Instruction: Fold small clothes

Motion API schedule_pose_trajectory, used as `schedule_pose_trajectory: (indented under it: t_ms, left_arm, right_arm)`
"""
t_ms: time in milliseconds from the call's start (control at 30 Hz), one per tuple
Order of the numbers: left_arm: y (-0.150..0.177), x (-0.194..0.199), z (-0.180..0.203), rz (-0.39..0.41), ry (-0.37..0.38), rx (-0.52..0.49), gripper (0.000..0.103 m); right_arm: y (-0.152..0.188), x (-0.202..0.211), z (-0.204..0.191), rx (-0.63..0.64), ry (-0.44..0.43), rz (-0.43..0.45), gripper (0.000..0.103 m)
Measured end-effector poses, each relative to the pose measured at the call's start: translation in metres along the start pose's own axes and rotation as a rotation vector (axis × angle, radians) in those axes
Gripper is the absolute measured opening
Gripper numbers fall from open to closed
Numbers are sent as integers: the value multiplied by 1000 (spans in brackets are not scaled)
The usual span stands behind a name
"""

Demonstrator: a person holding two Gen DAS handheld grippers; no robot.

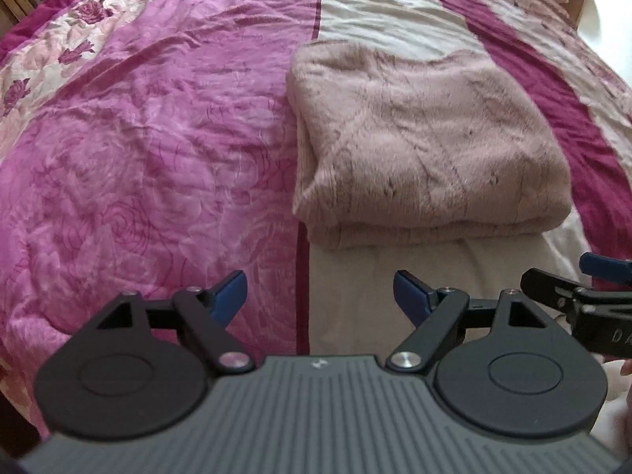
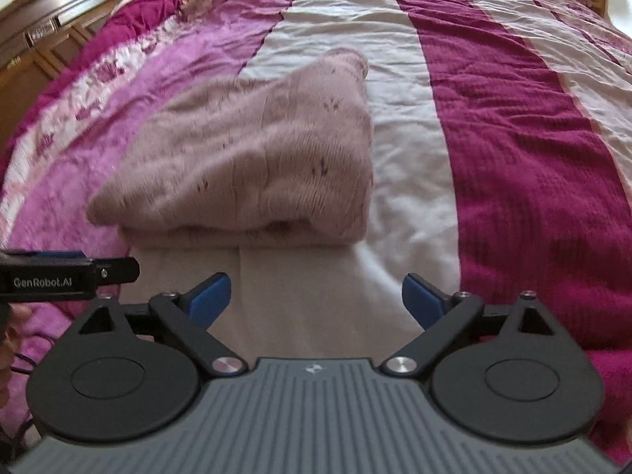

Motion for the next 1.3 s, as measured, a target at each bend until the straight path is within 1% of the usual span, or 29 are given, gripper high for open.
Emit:
schedule_pose_trajectory:
  t_ms: [100, 233, 367, 500, 600, 833, 1300]
  left_arm:
    - [6, -8, 1, -29, -21, 16, 83]
    - [13, -15, 7, -50, -27, 26, 83]
    - [15, -18, 12, -48, -41, 9, 83]
    - [17, -20, 14, -49, -56, 0, 83]
    - [17, -21, 13, -51, -54, 3, 86]
    - [18, -23, 15, -48, -67, -5, 86]
    - [18, -22, 15, -42, -66, -1, 86]
  right_arm:
    - [0, -6, -1, 12, 28, 10, 102]
    - [-2, -14, 3, -29, 42, 6, 103]
    - [4, -26, 7, -47, 56, -21, 103]
    - [6, -32, 8, -42, 68, -21, 103]
    - [8, -35, 8, -32, 73, -20, 103]
    - [8, -37, 8, -23, 79, -18, 103]
    - [9, -38, 8, -21, 80, -15, 103]
Point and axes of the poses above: each gripper's, at about its wrist camera, not at the fingertips, and x roughly against the way its jaws point, z to its right, y to its underside, the point moved 9 cm from there along -x, roughly the way its jaws point, and after that the axes turned 4 degrees about -x, right-handed, at the moved point
